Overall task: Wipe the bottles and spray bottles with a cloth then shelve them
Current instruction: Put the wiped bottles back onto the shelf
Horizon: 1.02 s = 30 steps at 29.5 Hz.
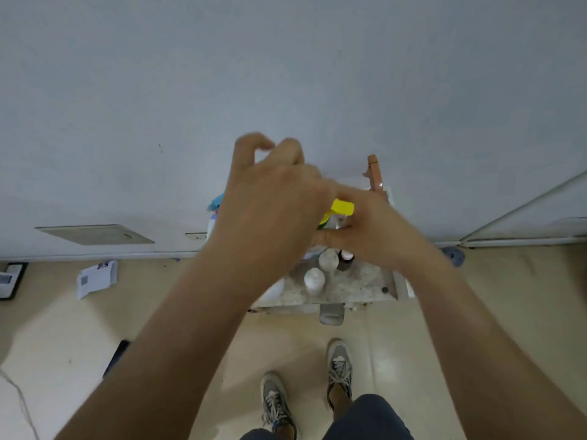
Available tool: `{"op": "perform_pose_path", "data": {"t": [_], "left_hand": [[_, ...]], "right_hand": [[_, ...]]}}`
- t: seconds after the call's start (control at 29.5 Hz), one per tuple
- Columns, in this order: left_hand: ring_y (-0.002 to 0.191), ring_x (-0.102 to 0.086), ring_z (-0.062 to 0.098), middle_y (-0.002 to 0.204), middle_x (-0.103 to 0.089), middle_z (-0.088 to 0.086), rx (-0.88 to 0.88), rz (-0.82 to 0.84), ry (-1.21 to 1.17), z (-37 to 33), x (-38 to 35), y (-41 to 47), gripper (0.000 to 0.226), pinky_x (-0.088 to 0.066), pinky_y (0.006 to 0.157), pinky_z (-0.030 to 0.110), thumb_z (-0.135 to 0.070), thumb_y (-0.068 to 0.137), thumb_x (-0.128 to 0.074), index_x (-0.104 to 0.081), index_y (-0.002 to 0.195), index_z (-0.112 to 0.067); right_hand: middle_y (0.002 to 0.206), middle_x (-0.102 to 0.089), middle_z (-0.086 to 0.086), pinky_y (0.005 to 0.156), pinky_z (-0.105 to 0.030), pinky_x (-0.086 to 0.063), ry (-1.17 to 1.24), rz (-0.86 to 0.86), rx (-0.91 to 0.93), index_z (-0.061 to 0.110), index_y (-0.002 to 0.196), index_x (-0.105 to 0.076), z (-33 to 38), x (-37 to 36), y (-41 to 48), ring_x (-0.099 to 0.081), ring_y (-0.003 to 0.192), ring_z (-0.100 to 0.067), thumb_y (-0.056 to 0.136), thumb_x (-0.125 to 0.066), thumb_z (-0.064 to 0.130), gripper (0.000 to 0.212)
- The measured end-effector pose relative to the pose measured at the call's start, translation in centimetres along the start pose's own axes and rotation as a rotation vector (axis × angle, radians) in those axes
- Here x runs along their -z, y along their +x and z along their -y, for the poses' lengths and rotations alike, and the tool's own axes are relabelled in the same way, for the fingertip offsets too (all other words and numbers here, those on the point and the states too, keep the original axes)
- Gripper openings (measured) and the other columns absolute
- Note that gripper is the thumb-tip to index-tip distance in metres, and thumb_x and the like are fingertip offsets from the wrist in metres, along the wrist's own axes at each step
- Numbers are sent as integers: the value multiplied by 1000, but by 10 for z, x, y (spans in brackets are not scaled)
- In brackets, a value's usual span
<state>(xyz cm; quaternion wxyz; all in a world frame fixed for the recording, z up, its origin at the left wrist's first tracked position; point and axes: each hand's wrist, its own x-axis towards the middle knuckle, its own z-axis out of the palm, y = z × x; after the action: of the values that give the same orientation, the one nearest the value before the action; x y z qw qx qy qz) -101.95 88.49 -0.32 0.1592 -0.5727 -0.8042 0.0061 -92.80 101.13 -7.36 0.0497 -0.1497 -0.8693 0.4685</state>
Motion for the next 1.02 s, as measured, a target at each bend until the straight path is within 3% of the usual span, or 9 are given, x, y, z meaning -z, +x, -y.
{"op": "perform_pose_path", "data": {"t": [0.07,0.17,0.3,0.41,0.51,0.61,0.85,0.95,1.02], "left_hand": [[93,-60,23,77,-68,-8,-85,-128,-18,9,3,11,29,-24,103,52,-8,74,-51,-72,83,-27],[110,-59,27,93,-68,-2,-162,-241,-58,14,-3,34,23,-22,107,63,-9,79,-57,-73,87,-24],[125,-51,32,127,-61,13,25,-470,-213,-1,-34,41,23,-35,106,55,-7,88,-66,-75,99,-25],[133,-43,36,142,-47,22,195,-573,-508,-22,-54,28,51,-40,107,43,10,87,-60,-59,129,-20],[134,-44,29,147,-44,14,324,-410,-640,-32,-72,19,55,-36,108,32,7,90,-46,-48,139,-18],[124,-52,26,138,-54,7,492,27,-698,-30,-110,25,43,-40,99,31,-2,92,-46,-58,131,-15],[102,-64,32,110,-69,12,552,616,-506,-25,-187,55,23,-45,73,36,-15,91,-54,-65,110,-13],[100,-65,32,108,-70,13,547,670,-433,-24,-201,57,20,-47,71,36,-17,91,-56,-67,107,-14],[104,-64,34,111,-69,16,551,669,-405,-21,-203,58,20,-51,81,39,-12,90,-57,-67,108,-9]], "right_hand": [[72,-59,41,107,-23,-33,-7,4,6,54,83,-53,16,24,3,-56,72,20,79,-73,47,22],[68,-61,36,64,-11,-40,-38,-103,38,44,84,-56,22,43,10,-58,66,14,85,-71,41,16],[80,-68,19,65,-28,-49,-153,-279,62,27,91,-64,18,56,19,-64,68,2,85,-71,37,13],[77,-69,8,67,-37,-51,-332,-295,62,25,89,-65,8,63,30,-67,74,-16,88,-66,38,13],[58,-55,5,58,-32,-38,-298,-359,-85,25,72,-58,-16,65,45,-54,59,-16,89,-64,41,24],[57,-53,5,59,-32,-40,-341,-345,-168,18,68,-58,-38,50,54,-55,60,-19,89,-64,42,32],[77,-57,-6,62,-34,-38,-553,-209,-257,10,92,-55,-58,17,74,-51,72,-27,93,-53,31,22],[74,-49,-5,89,-39,-41,-622,-146,-284,13,90,-43,-62,5,76,-51,73,-28,93,-50,23,13],[75,-58,-5,110,-42,-28,-746,-115,-281,15,92,-47,-67,-4,78,-61,79,-29,94,-49,24,10]]}}
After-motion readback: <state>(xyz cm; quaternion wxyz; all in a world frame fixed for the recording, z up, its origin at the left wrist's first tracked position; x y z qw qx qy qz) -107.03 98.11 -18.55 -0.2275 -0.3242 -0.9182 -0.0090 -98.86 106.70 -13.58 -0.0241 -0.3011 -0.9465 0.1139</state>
